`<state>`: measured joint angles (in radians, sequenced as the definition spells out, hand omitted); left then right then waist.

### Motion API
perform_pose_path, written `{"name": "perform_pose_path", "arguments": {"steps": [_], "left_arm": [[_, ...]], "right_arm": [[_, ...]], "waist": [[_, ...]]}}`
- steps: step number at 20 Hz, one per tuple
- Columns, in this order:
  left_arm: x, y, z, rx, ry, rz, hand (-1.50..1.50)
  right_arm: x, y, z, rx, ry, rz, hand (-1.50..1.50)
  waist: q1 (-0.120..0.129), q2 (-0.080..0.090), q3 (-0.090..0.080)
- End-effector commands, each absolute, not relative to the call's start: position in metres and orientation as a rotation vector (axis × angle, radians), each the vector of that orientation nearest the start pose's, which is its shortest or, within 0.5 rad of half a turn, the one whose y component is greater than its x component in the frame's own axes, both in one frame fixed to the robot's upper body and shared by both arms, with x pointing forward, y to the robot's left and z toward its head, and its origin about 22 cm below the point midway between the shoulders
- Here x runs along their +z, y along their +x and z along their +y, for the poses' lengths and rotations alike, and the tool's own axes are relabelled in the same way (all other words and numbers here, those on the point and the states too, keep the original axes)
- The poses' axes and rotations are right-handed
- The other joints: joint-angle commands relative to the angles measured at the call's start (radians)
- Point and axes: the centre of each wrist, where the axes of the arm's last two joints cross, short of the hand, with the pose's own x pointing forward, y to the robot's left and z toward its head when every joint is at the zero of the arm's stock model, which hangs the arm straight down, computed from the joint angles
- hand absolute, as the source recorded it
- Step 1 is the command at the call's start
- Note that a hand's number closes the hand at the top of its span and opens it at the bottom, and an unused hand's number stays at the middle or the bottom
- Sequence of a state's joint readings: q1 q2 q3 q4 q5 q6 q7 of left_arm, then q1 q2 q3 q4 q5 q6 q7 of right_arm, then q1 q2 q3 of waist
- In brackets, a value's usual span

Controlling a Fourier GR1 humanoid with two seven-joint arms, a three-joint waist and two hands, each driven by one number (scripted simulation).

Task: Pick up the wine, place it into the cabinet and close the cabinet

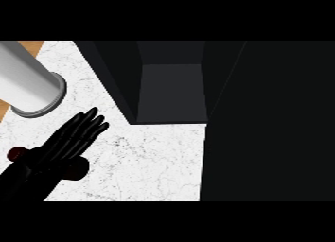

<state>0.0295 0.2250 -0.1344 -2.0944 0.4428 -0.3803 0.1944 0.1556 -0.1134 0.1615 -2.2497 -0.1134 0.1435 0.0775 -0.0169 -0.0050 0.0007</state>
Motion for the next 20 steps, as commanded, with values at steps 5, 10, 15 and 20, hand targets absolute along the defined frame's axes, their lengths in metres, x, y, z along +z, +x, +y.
{"name": "perform_pose_path", "arguments": {"steps": [5,10,15,20], "left_arm": [[0.179,0.160,0.243,-0.507,-0.771,-1.663,-1.50],[0.201,0.132,0.243,-0.497,-0.778,-1.648,-1.50],[0.207,0.126,0.244,-0.526,-0.778,-1.625,-1.50],[0.210,0.119,0.239,-0.493,-0.786,-1.612,-1.50]], "right_arm": [[0.168,0.119,-0.219,0.314,0.353,-1.950,-1.50],[0.177,0.105,-0.217,0.318,0.346,-1.930,-1.50],[0.183,0.101,-0.215,0.289,0.343,-1.973,-1.50],[0.188,0.098,-0.213,0.272,0.351,-1.946,-1.50]], "waist": [[0.017,0.001,0.000],[0.022,-0.001,-0.001],[0.026,-0.005,0.000],[0.034,-0.007,-0.001]]}}
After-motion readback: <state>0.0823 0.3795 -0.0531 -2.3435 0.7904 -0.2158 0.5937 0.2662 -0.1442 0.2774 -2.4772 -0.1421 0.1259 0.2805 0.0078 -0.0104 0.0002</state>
